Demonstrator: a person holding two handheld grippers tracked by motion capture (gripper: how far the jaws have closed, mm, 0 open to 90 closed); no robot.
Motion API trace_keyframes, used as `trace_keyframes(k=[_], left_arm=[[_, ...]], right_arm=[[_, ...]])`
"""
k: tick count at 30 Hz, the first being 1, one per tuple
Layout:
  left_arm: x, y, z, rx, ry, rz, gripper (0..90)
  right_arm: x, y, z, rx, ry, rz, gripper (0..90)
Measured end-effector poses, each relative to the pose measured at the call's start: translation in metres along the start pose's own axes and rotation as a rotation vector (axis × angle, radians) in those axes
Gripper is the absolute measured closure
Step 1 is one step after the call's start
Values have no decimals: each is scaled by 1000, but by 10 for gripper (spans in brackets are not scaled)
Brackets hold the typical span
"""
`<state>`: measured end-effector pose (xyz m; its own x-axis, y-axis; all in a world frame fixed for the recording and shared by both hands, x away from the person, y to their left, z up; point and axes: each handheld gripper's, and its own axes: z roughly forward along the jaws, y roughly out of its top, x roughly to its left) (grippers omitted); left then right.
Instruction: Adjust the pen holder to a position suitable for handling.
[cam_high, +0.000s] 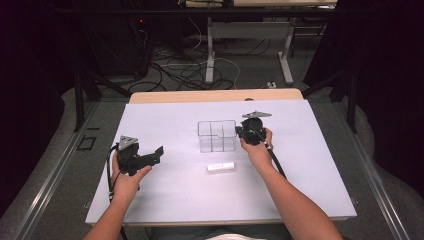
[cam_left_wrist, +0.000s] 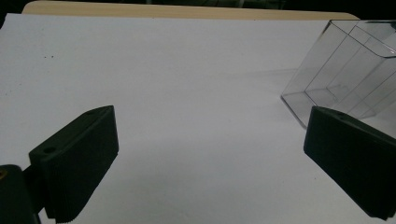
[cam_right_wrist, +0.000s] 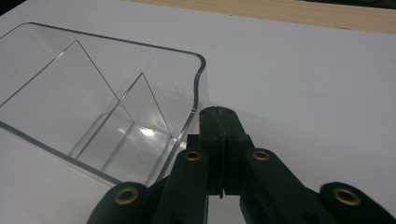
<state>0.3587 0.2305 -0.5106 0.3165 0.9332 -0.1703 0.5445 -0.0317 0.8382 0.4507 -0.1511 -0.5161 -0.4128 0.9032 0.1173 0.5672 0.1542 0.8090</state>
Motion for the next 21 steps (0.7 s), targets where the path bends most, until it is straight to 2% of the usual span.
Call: trace_keyframes(k=[4, 7, 16, 21], left_arm=[[0, 0, 0, 0, 7, 3, 33], [0, -1, -1, -3, 12, -3, 39], [1, -1, 0, 2, 29, 12, 64], [-1, -2, 1, 18, 31, 30, 64]], right_arm=[[-1, 0, -1, -4, -9, -9, 871], [-3, 1, -4, -15, 2, -11, 840], [-9, -2, -30, -54, 15, -24, 700], [-13, -8, -44, -51, 35, -10, 612]])
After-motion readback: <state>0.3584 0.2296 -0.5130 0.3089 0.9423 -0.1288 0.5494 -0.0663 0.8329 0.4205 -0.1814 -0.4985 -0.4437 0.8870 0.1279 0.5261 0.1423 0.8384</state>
